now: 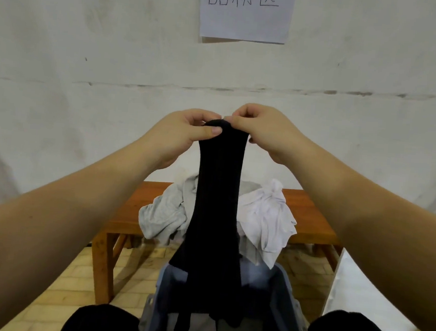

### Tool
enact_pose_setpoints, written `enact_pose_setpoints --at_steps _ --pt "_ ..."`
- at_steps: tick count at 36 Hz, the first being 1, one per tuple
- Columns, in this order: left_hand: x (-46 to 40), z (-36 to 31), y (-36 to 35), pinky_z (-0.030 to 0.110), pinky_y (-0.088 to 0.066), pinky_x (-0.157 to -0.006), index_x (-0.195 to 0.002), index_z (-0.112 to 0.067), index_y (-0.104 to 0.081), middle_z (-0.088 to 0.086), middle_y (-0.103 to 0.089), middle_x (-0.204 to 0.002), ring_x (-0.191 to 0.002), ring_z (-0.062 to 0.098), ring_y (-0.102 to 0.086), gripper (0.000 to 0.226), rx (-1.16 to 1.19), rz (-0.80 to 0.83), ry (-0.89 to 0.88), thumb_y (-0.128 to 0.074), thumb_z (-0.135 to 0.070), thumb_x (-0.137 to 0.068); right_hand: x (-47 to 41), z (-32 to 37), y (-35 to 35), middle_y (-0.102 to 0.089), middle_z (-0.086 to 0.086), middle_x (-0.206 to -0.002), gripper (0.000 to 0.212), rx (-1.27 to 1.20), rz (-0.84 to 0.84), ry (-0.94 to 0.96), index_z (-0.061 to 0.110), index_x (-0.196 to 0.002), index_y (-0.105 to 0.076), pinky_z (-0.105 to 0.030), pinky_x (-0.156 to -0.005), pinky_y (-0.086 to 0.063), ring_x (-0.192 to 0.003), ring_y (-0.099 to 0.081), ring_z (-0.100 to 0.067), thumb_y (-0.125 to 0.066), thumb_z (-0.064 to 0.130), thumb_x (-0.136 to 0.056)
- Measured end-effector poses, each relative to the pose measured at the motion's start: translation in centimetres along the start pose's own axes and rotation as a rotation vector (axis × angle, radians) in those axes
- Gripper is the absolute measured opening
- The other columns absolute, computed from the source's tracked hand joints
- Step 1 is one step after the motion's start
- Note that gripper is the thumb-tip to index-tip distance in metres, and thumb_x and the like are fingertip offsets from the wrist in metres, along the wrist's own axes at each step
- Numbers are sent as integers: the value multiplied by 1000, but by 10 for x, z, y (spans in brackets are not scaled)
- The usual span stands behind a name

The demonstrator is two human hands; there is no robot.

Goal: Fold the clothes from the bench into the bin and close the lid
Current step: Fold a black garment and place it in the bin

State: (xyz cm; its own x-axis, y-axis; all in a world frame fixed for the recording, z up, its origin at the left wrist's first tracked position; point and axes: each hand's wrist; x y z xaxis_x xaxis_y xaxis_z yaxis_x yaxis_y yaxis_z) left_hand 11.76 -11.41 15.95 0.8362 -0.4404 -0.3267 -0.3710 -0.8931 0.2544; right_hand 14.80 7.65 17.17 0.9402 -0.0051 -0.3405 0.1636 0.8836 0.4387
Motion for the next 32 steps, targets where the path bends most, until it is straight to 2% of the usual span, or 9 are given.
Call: enact_pose_setpoints --at_steps 7,11,14,16,19,22,24,29,32 --pt "2 7 -3 24 -43 -84 -87 -14 -68 -8 -68 -77 -79 8 -61 11 -66 34 17 -64 -6 -92 5 -18 -14 -66 14 -82 19 -164 31 5 27 -79 -67 -25 -79 -45 -84 -59 -7 -60 36 -95" --pt "1 11 3 23 -45 -77 -86 -14 -68 -8 -68 -74 -74 10 -61 15 -4 0 8 -60 -4 -94 15 -63 -34 -65 9 -80 18 -265 25 -91 23 -87 -58 -30 -77 -46 -81 -61 -10 -50 7 -88" --pt "0 11 7 18 -46 -70 -86 -11 -66 -7 -68 -73 -69 8 -61 14 63 -6 -2 -58 -3 -95 36 -102 -57 -66 -1 -101 40 105 332 -87 23 -108 -59 -38 -91 -49 -102 -61 -22 -46 -3 -80" --pt "0 9 9 18 -46 -67 -86 -10 -66 -6 -68 -73 -68 9 -61 15 89 -14 -6 -57 -3 -95 48 -120 -70 -64 -4 -115 54 212 504 -120 16 -130 -54 -25 -91 -50 -108 -60 -20 -47 -8 -83" --pt "3 8 13 18 -47 -65 -87 -10 -66 -5 -68 -72 -67 10 -62 15 100 -11 -8 -55 -3 -96 56 -133 -82 -63 -1 -114 40 346 636 -133 18 -124 -54 -28 -92 -47 -105 -59 -17 -54 1 -88" --pt "6 9 17 19 -48 -64 -88 -10 -66 -5 -69 -72 -67 10 -62 15 93 -12 -6 -55 -3 -96 55 -145 -86 -57 11 -93 20 482 744 -149 23 -107 -53 -20 -78 -38 -85 -53 -4 -57 10 -92" --pt "7 9 21 20 -48 -64 -88 -11 -66 -3 -69 -74 -68 11 -62 15 87 -20 -4 -56 -4 -96 54 -154 -86 -62 4 -95 9 560 768 -168 16 -101 -58 -18 -74 -38 -85 -54 -8 -59 17 -93" --pt "9 11 37 21 -48 -62 -89 -10 -67 -1 -68 -77 -69 12 -62 14 98 -68 -5 -55 -6 -96 55 -184 -71 -67 -6 -110 30 623 730 -201 12 -113 -64 -35 -94 -47 -99 -60 -20 -62 35 -93" --pt "10 14 46 22 -48 -64 -91 -11 -67 -1 -69 -80 -72 12 -63 14 124 -117 3 -55 -6 -96 60 -195 -53 -67 6 -101 16 503 684 -264 27 -104 -66 -28 -88 -45 -94 -59 -12 -62 40 -95"
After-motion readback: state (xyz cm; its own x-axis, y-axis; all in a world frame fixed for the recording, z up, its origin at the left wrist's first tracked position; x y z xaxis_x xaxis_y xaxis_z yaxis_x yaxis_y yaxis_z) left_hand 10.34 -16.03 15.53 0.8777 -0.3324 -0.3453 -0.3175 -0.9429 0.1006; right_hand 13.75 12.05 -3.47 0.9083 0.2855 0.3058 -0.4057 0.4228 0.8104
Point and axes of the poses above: each hand's wrist, its own x-axis away from the middle knuckle, its own y-axis out of the back of the hand, z = x × y
